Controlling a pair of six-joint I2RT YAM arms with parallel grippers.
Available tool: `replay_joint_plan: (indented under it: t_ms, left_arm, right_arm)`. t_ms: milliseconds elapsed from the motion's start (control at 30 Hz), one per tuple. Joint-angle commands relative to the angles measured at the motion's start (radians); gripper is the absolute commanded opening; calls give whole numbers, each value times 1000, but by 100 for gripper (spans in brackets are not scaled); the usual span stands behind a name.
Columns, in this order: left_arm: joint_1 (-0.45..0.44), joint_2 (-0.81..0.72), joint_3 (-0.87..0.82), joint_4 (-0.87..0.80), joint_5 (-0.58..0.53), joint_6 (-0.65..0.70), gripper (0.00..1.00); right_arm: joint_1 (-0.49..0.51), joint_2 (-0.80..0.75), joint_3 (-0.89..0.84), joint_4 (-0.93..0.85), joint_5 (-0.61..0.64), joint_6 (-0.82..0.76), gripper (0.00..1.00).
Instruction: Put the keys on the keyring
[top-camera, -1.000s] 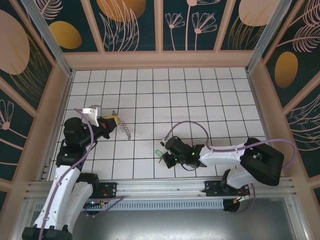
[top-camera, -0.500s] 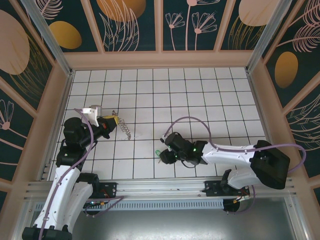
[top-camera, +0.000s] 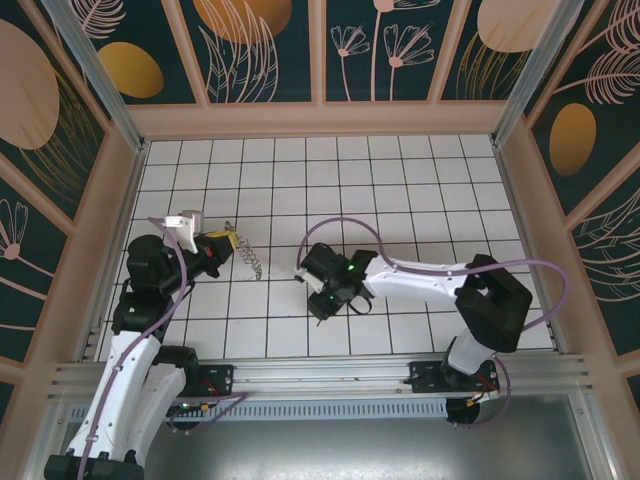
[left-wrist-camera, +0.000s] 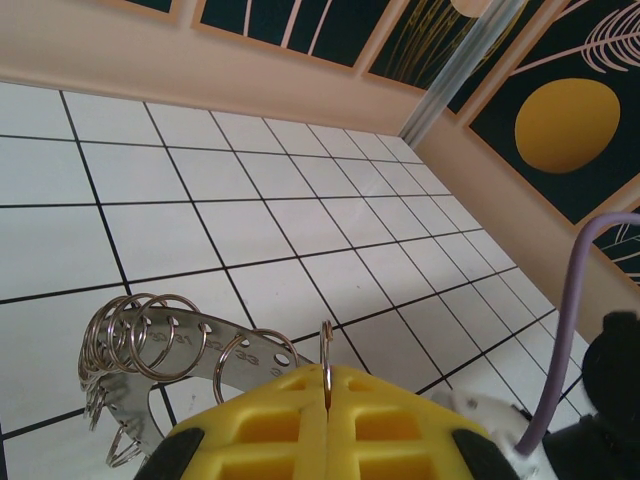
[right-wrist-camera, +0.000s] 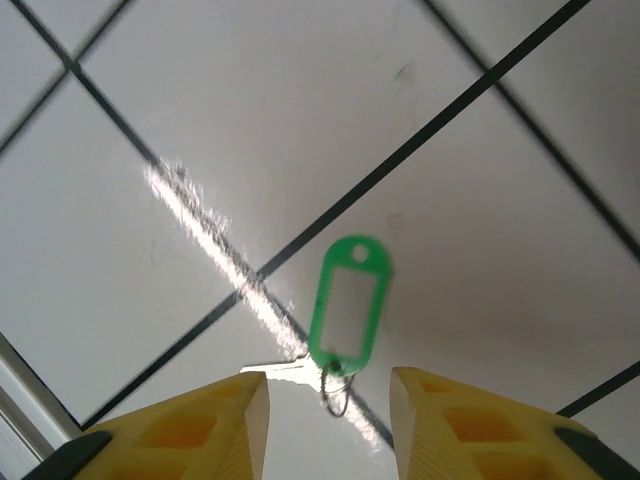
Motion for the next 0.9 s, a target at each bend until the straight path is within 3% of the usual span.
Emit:
replay_joint_plan:
  t_ms: [0,300,700,867]
  left_arm:
    - [6,-13,-2,55,20,-12,0]
    - [6,-13,-2,52,14,-11,0]
    - [6,-7,-2,52,15,-11,0]
    - [6,-7,-3,53,16,-12,0]
  right_arm:
    - [32,47,46,-158,56,-55,36]
    - [40,83,79,-168,108,-74,36]
    - [44,125,91,-128,48,-98,34]
    - [44,134,87,-106,46,-98,28]
